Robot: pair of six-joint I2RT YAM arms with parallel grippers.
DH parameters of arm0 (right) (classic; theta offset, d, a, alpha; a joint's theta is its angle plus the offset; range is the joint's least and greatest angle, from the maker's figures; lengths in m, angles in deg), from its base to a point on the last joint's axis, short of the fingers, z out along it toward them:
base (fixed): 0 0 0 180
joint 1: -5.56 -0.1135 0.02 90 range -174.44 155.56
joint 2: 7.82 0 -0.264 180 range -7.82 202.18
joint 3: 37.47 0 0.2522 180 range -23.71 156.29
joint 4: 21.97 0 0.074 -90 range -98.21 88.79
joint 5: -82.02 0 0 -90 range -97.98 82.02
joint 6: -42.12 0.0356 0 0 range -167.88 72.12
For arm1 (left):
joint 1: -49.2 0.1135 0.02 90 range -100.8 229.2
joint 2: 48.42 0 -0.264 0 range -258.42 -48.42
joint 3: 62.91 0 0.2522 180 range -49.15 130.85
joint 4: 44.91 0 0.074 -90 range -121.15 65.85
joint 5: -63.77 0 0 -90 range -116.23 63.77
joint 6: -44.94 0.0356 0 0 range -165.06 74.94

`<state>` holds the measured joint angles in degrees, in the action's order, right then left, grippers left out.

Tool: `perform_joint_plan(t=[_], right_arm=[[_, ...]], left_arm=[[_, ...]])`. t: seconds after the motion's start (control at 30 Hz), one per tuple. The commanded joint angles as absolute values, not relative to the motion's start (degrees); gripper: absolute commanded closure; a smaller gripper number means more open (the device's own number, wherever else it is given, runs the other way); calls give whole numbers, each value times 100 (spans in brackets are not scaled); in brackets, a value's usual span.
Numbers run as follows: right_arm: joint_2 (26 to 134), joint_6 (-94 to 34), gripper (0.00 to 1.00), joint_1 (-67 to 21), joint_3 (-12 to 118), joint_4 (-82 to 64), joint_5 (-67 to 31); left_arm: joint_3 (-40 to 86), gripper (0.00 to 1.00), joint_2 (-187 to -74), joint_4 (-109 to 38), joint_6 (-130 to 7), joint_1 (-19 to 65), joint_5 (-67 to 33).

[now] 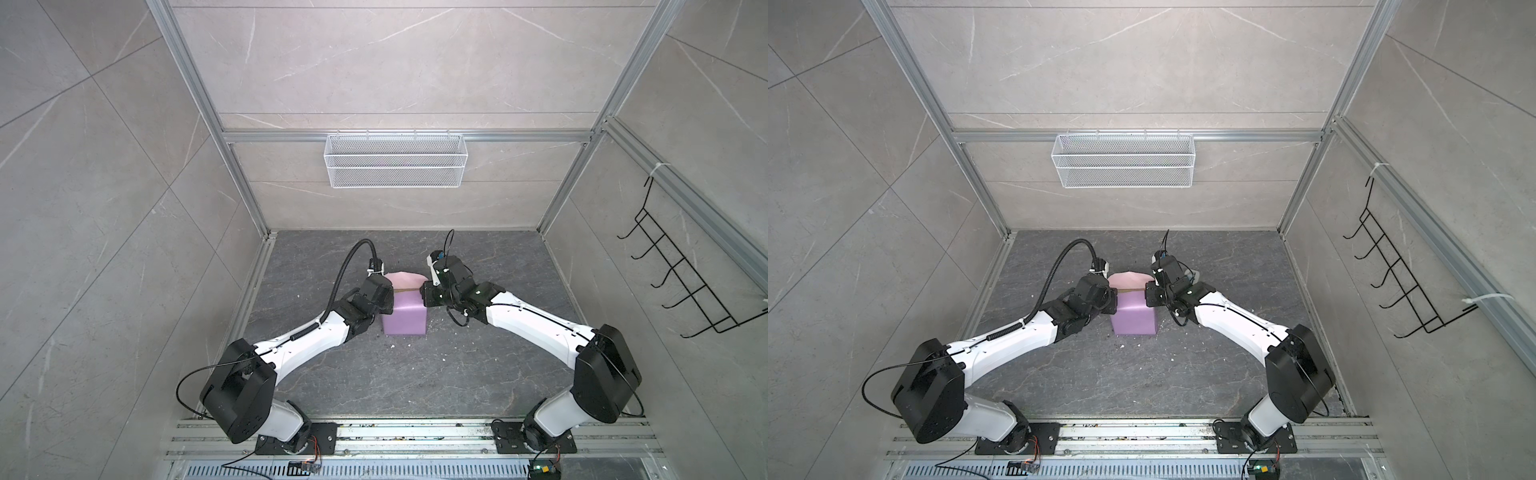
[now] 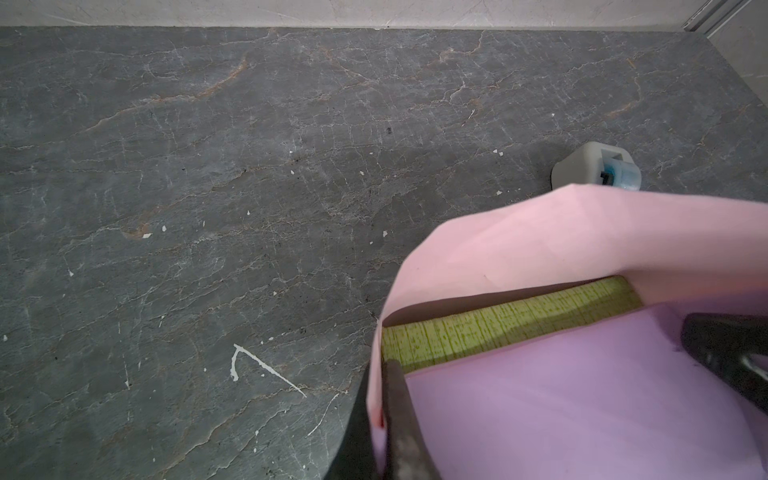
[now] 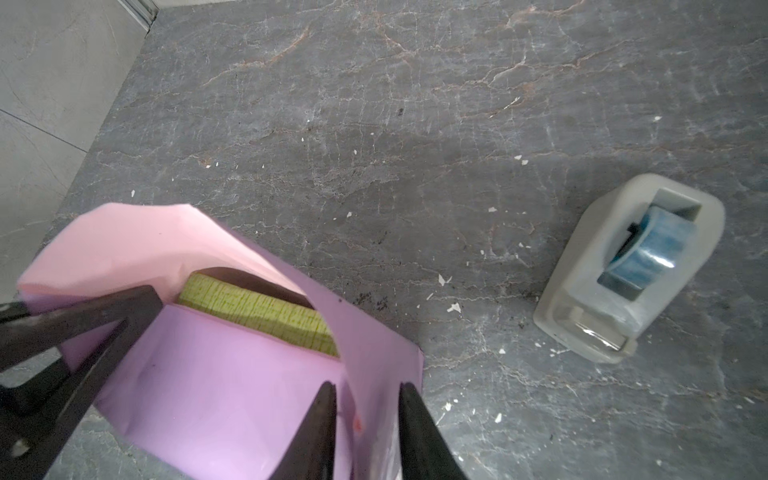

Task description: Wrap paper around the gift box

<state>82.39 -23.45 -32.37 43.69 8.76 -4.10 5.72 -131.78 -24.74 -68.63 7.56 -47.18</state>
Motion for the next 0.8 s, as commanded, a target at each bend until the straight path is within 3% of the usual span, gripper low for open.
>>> perform_joint_plan(t=[0.0, 0.5, 0.67, 0.77], right_arm=[[8123, -2261, 74, -3277, 4590, 1058, -326], [8518, -2318, 100, -3276, 4951, 1335, 7], [8450, -2309, 100, -3285, 5001, 1348, 8], [8348, -2295, 89, -3283, 5006, 1367, -55]], left_arm=[[783, 100, -13227, -2467, -6861, 743, -4776], [812, 100, -13252, -2451, -6846, 739, -4740], [815, 100, -13257, -2445, -6853, 737, -4738], [811, 100, -13236, -2441, -6864, 738, -4744]])
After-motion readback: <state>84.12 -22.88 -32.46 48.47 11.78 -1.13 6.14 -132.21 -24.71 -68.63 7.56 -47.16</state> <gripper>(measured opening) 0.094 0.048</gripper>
